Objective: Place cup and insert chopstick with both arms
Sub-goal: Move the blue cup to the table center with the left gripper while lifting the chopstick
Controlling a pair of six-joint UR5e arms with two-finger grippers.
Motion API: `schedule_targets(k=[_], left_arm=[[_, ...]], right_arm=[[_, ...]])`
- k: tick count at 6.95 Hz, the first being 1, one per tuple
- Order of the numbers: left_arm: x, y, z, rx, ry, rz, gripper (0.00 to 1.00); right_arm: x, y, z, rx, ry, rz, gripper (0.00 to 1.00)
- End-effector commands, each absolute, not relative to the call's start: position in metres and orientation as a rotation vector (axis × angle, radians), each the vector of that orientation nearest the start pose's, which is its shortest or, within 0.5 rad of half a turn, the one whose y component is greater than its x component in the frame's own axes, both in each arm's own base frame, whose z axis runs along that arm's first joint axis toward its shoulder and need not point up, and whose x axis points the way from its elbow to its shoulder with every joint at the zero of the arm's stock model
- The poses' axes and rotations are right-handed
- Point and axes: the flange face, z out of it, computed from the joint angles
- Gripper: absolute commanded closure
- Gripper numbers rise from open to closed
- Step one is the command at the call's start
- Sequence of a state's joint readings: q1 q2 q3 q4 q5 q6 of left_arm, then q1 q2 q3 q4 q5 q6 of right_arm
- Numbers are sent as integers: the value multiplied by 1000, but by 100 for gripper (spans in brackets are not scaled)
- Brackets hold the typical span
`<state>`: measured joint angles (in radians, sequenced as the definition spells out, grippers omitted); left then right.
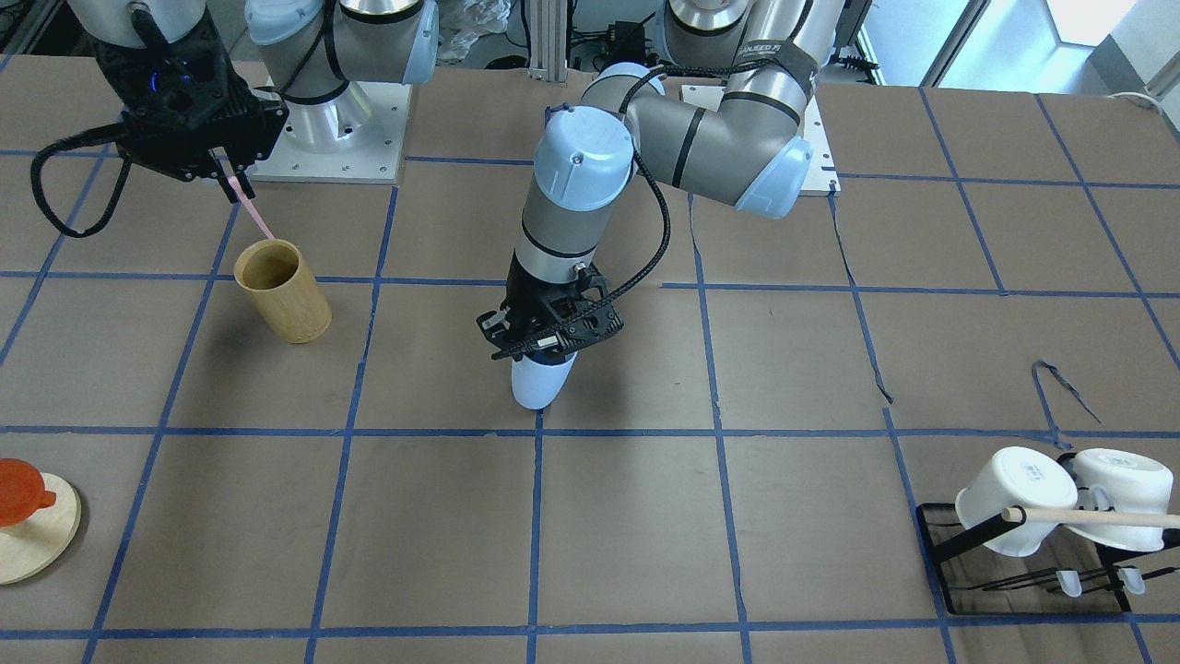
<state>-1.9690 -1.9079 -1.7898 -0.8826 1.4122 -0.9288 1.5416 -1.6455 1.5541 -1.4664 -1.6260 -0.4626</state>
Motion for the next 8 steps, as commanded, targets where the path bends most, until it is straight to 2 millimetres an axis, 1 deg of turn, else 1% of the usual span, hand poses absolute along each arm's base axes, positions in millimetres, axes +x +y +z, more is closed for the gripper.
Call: schedule_targets(k=[1,2,3,4,5,6,7,8], left_arm=[[-366,-486,264,-844,3236,-6,0],[-365,-493,281,-804,3257,-62,0],[-367,-506,306,-761,3283,-118,0],[-362,-513,333,-670,3296,-133,0],[-342,-520,354,-522,3292,-90,0],[-325,-516,385,-363,3283,-110,0],[-309,-500,415,-157,3247,-136,0],[-284,-488,445,-83,3243,-142,0]], right_arm=[[123,-468,539,-428,3088,-54,90],[123,-474,545,-387,3091,-166,90],[124,-478,546,-385,3090,-217,91],[125,-481,548,-381,3071,-251,91],[128,-486,546,-317,3042,-268,91],[132,-493,545,-259,3010,-339,93],[138,-493,538,-245,2973,-373,93],[158,-492,536,-188,2959,-424,93]])
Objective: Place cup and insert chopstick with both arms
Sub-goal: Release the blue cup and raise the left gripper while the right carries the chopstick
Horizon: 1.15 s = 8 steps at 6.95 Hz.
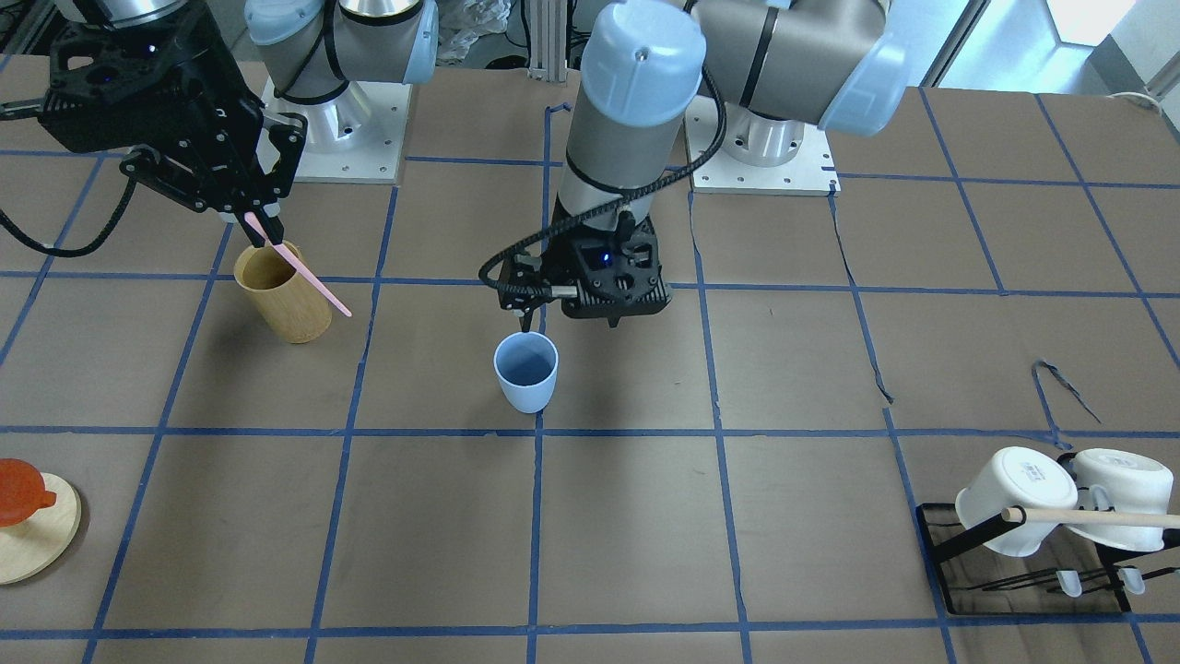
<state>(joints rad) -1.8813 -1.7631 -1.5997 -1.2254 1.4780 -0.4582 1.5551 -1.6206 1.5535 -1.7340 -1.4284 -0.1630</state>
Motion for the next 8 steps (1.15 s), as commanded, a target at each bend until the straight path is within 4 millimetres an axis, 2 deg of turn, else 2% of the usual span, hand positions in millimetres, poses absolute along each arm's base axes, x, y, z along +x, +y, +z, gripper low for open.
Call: schedule_targets(k=[1,2,3,4,6,8], left_arm=[[-261,-473,467,-10,3234,-111,0],[-250,-455,487,24,3227,-103,0],[-234,-442,498,56,3217,-50,0],[-217,-439,506,86,3215,-40,0],[-213,-436,509,89,3212,-51,0],[-207,-442,512,73,3218,-101,0]], right_arm=[[193,-498,525,-166,2935,-499,93],[230,-507,509,-188,2900,-594,93],[249,-505,493,-170,2894,-601,93],[257,-499,481,-190,2897,-574,93],[286,-485,462,-127,2873,-555,93],[288,-479,449,-136,2872,-542,93]])
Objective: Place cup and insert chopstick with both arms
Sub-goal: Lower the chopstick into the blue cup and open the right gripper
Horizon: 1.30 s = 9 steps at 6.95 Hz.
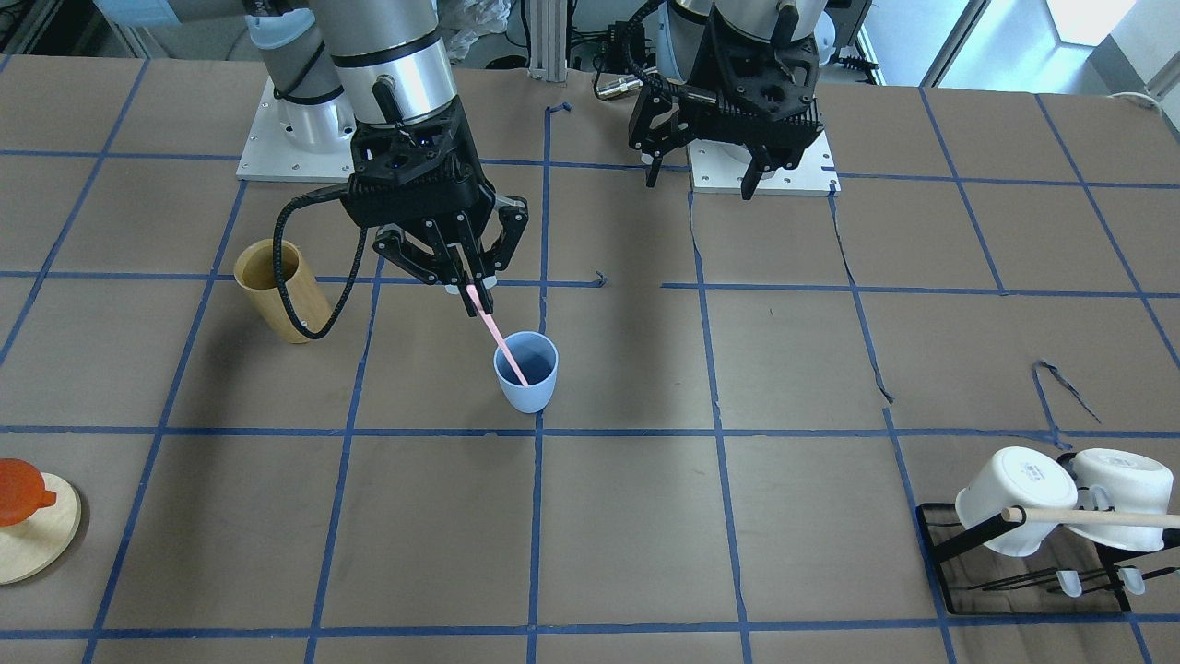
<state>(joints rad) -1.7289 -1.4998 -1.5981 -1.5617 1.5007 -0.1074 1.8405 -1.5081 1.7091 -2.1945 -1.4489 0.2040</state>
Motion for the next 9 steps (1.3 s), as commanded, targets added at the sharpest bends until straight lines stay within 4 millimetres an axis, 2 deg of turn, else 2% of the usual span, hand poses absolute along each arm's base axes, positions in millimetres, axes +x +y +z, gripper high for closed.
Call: schedule_targets(k=[1,2,4,5,6,7,8,9], left_arm=[[-206,-450,509,76,3218,-112,0],[-203,-459,510,71,3220,-159,0],[-197,-460,510,56,3223,-160,0],[-196,-459,510,54,3223,-162,0],[-197,-458,509,56,3223,-160,0],[-197,-456,510,56,3221,-162,0],[-196,-455,510,56,3222,-165,0],[-196,-455,511,54,3222,-167,0]], right_arm=[[293,-474,443,-153,2874,-525,93],[298,-470,439,-168,2876,-512,92],[300,-468,432,-190,2875,-525,91],[299,-466,424,-187,2879,-513,84],[298,-464,415,-185,2878,-516,55],[299,-465,413,-178,2858,-567,18],[299,-466,414,-171,2846,-595,2],[299,-467,417,-168,2846,-603,0]])
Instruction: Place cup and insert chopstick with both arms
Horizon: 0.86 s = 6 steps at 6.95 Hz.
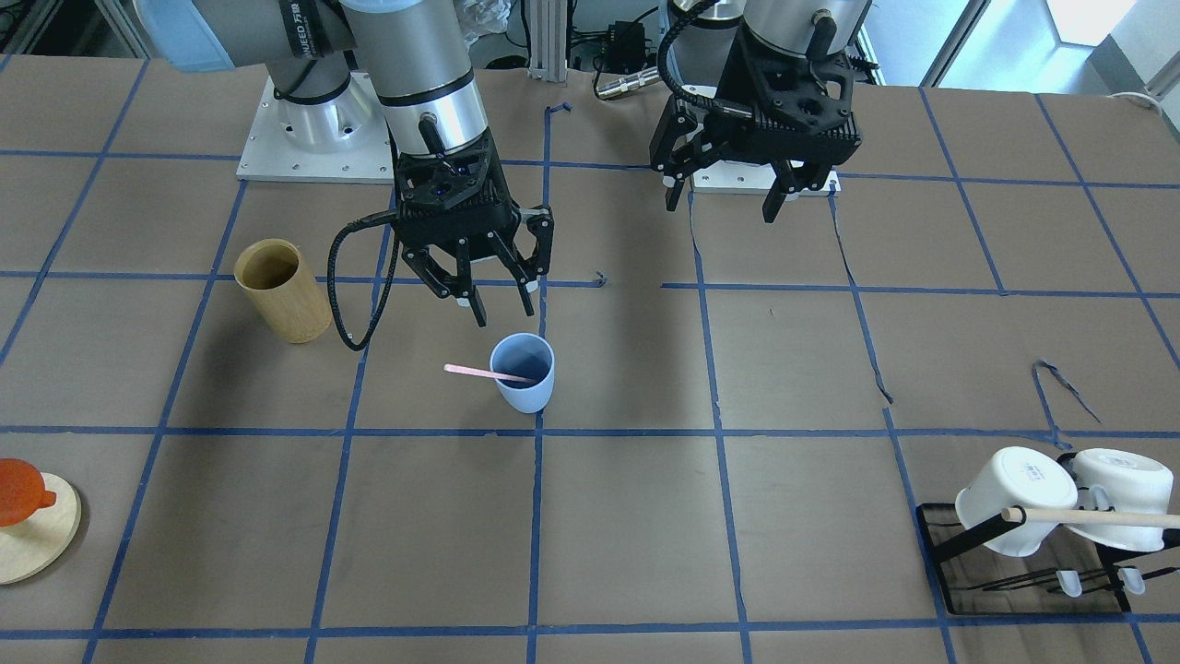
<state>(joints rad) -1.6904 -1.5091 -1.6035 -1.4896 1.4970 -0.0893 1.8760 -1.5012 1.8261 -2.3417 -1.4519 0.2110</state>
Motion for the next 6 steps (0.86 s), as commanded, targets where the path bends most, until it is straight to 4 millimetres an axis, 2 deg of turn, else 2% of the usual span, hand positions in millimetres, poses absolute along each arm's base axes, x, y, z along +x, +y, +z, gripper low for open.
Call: schedule_targets(k=[1,2,3,5,6], left_arm=[[-196,-454,511,53,3220,-167,0],[-196,-453,512,56,3220,-170,0],[-196,-454,513,54,3220,-172,0],[-195,-453,513,51,3220,-172,0],[-195,-453,513,51,3220,-172,0]], right_arm=[[296,-470,425,-157,2845,-617,0],[296,-477,441,-156,2836,-646,0],[291,-484,456,-136,2860,-595,0],[263,-503,502,-70,2934,-423,0],[236,-503,507,-62,3024,-282,0]])
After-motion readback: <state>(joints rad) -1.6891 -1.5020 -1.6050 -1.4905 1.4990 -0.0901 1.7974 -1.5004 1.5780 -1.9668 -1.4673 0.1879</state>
